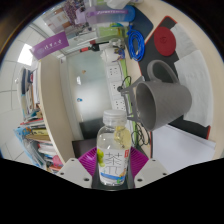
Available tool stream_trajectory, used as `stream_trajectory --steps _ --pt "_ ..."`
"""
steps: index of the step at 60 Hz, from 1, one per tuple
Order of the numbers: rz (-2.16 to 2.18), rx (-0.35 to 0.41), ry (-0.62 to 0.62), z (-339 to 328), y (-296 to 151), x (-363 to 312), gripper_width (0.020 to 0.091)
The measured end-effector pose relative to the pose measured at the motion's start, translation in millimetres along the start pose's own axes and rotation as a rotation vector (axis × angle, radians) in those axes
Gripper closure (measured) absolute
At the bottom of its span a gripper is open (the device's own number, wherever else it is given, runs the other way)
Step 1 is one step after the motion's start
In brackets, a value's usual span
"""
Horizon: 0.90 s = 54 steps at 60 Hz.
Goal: Pour water
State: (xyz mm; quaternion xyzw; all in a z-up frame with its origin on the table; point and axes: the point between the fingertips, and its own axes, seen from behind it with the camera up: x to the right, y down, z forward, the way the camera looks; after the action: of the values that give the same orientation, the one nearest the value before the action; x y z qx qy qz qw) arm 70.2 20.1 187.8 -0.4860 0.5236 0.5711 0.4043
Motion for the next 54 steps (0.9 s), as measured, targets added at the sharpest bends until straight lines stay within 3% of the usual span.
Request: stream_trajectory --steps 13,23,35,45,54 --pt "0.117 0.037 0.008 -1 -18 10 0.0678" --pt "0.111 0.022 0.033 0 -18 13 0.0679" --pt "-0.326 0.010 0.041 -14 -25 -39 0.0678" --pt "-0.968 0.035 0.184 -30 -78 -76 0.0675" --pt "-1.472 0.188 0.393 -41 -164 -93 0.0661"
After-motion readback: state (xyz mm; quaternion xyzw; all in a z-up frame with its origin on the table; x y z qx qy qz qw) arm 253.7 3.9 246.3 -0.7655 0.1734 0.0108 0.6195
